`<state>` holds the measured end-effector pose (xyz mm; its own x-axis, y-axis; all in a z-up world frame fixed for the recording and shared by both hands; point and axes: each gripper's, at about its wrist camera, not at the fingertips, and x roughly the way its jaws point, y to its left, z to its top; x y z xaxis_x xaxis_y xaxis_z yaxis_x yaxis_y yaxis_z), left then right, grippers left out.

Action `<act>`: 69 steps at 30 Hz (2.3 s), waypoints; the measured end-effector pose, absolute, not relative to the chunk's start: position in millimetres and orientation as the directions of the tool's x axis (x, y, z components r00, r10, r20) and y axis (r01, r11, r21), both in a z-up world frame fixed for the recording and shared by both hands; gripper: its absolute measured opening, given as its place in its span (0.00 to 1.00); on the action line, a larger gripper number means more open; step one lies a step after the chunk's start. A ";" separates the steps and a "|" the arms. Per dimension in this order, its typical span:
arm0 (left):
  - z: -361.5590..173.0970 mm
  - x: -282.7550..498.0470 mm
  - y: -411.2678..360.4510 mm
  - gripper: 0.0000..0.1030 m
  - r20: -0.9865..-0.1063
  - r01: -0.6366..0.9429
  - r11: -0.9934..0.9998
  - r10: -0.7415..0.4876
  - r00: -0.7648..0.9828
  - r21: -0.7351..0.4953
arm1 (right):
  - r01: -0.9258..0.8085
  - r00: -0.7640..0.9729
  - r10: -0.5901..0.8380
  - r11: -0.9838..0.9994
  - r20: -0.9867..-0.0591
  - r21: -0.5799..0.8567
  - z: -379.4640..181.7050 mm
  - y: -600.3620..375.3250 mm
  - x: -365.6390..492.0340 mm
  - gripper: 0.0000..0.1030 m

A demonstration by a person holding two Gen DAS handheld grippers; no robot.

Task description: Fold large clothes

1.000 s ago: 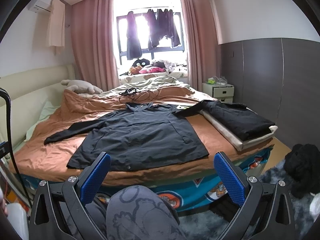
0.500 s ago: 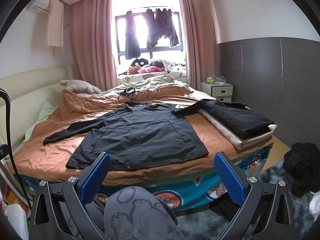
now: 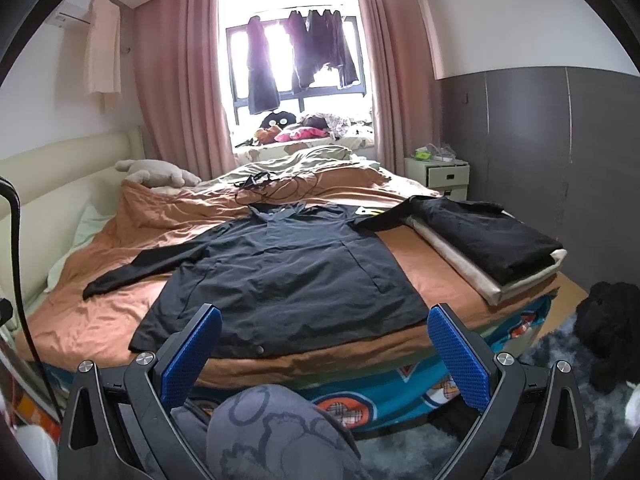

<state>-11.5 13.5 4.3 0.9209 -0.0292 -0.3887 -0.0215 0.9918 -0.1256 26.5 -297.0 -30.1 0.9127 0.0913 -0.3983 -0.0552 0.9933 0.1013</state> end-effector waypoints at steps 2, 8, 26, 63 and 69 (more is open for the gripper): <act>4.5 -2.2 18.4 1.00 -0.400 -0.030 0.991 -0.026 0.916 -0.133 | -0.060 0.905 0.098 0.993 -0.413 0.104 -31.8 -293.0 38.3 1.00; 11.5 28.2 31.2 1.00 -0.434 -0.062 0.989 -0.004 0.901 -0.136 | -0.112 0.908 0.153 0.986 -0.390 0.125 -16.1 -273.5 79.9 1.00; 10.6 124.8 101.7 1.00 -0.482 -0.192 0.969 0.096 0.871 -0.154 | -0.323 0.838 0.350 0.937 -0.420 0.137 -9.9 -154.0 229.7 1.00; -110.7 340.5 359.1 0.63 -0.751 -0.692 0.614 0.232 0.618 -0.380 | -0.286 0.596 0.517 0.852 -0.614 0.439 -123.1 4.7 509.1 0.59; -136.4 338.9 390.5 0.63 -0.776 -0.758 0.494 0.233 0.587 -0.425 | -0.242 0.498 0.555 0.827 -0.667 0.507 -159.8 16.2 541.1 0.35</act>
